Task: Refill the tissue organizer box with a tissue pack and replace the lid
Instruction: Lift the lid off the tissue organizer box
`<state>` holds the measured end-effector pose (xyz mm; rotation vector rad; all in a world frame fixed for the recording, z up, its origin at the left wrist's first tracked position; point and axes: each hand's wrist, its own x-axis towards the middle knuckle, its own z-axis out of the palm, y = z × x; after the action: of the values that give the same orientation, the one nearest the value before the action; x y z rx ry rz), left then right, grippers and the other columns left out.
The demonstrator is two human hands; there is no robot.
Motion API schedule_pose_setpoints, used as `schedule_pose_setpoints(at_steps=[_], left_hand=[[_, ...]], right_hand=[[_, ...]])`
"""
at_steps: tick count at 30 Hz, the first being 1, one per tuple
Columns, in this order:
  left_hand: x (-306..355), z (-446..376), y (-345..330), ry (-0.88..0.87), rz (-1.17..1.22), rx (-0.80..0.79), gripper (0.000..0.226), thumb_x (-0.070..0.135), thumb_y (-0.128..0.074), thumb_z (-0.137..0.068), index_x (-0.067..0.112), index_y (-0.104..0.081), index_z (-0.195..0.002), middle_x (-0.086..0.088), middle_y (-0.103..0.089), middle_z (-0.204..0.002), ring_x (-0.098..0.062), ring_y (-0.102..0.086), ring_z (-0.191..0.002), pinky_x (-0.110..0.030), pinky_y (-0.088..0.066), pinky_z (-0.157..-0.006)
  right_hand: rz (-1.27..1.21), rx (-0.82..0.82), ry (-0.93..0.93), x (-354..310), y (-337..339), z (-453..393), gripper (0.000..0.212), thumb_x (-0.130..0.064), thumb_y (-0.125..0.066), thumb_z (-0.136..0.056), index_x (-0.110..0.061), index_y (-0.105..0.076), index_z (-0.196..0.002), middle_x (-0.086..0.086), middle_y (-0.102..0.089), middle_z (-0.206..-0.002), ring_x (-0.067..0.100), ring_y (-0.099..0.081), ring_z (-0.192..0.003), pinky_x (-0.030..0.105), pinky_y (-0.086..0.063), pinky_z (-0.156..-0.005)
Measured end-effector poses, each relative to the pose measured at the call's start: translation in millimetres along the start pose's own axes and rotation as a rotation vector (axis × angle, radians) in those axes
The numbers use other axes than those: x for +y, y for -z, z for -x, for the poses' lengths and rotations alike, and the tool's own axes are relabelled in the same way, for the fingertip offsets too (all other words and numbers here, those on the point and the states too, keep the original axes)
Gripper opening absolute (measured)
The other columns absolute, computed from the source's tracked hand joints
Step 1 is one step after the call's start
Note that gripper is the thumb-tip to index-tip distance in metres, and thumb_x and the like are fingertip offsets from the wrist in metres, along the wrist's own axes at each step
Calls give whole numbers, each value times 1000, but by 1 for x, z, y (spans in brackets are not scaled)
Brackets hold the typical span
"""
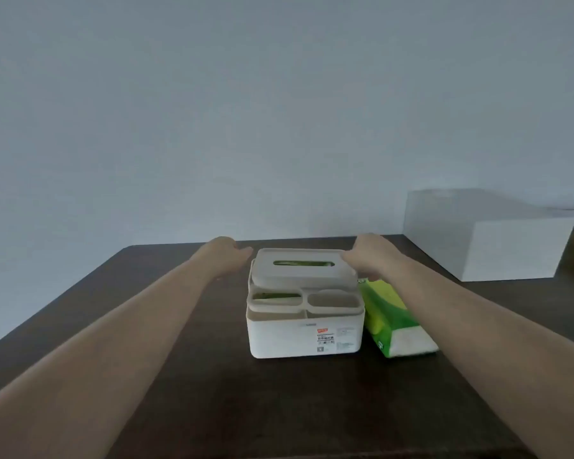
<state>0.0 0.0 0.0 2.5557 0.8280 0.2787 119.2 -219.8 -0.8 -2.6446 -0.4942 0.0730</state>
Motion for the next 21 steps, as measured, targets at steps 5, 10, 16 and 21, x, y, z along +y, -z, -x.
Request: schedule_pose_setpoints(at_steps=[5, 10, 16, 21], left_hand=[[1, 8, -2, -2, 129, -169, 38, 42, -51, -90, 12, -41, -69, -2, -39, -69, -21, -36, -59, -28, -34, -60], [3, 6, -8, -1, 164, -201, 23, 31, -52, -87, 10, -48, -79, -6, -40, -77, -23, -34, -65, -28, -31, -58], [-2, -4, -18, 79, 339, -232, 12, 18, -53, -83, 11, -44, -78, -5, -35, -72, -17, -25, -53, -25, -24, -50], [-4, -10, -24, 130, 540, -223, 5, 10, -53, -85, 10, -49, -87, -7, -41, -72, -16, -29, -48, -24, -23, -47]], right_hand=[[13, -116, -125, -1, -1, 11, 17, -13, -47, -82, -3, -61, -80, 11, -59, -71, 27, -51, -59, 29, -43, -62], [33, -126, -116, 0, -2, 10, 18, -8, -42, -87, 0, -57, -94, 14, -54, -72, 25, -46, -58, 27, -37, -55], [16, -59, -106, -5, -2, 15, 20, 2, -38, -87, -2, -50, -71, 11, -44, -60, 19, -34, -48, 26, -27, -48], [-100, -54, -62, -8, 1, 10, 30, 4, -45, -87, -7, -41, -60, 8, -43, -62, 17, -37, -50, 29, -39, -54]])
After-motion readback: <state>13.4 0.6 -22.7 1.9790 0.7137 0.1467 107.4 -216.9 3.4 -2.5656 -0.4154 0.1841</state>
